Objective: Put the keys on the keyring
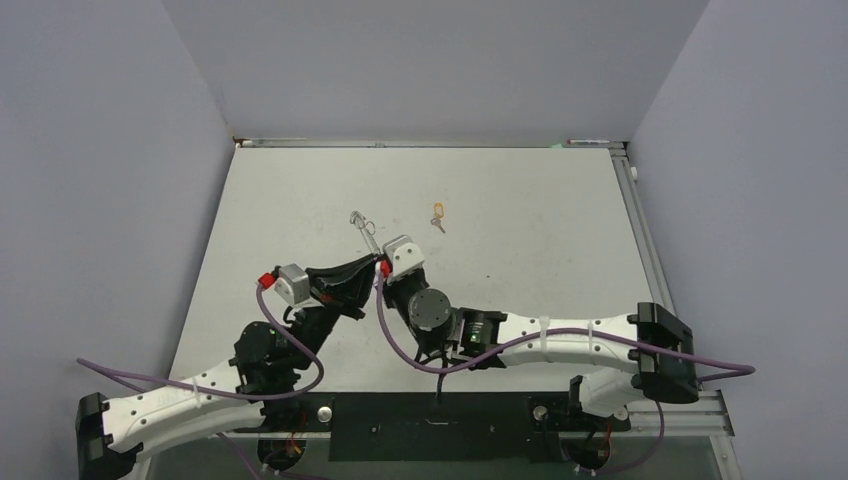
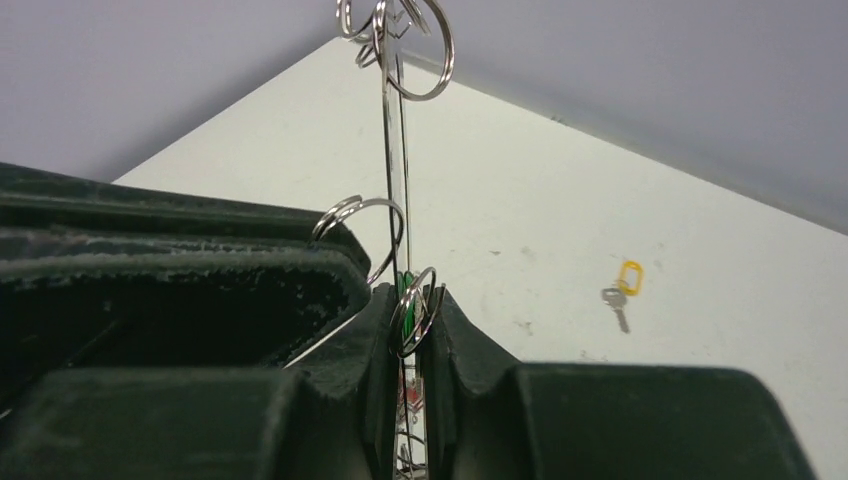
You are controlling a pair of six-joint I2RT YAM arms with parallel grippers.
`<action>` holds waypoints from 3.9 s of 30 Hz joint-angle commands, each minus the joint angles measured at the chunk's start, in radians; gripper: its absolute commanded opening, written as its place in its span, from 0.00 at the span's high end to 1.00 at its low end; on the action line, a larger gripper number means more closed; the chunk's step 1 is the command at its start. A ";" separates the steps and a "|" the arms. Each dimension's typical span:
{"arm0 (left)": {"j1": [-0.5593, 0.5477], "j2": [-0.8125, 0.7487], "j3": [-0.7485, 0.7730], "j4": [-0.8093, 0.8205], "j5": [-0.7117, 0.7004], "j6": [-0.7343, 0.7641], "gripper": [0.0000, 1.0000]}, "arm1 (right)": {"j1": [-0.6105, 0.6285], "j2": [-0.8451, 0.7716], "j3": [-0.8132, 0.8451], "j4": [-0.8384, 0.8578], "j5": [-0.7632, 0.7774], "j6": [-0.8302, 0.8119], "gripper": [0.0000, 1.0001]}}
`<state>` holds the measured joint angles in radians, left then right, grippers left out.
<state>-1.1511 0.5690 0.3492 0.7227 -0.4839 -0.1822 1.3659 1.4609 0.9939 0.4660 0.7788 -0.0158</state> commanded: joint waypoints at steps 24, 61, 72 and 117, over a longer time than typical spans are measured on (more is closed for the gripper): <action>-0.036 -0.128 0.403 -0.904 0.236 0.220 1.00 | -0.130 -0.503 0.069 -0.581 -0.497 0.241 0.28; -0.035 -0.210 0.355 -1.012 0.679 0.406 1.00 | -0.137 -0.570 -0.186 -0.306 -1.301 -0.166 0.56; -0.006 -0.257 0.308 -0.932 0.711 0.361 1.00 | -0.157 -0.491 -0.190 -0.254 -1.339 -0.144 0.68; 0.195 -0.271 0.327 -0.945 0.837 0.317 0.73 | -0.190 -0.433 -0.200 -0.172 -1.238 -0.202 0.95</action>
<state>-0.9585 0.3058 0.6075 -0.1921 0.3649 0.1135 1.1786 1.0363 0.7700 0.2676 -0.4835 -0.1600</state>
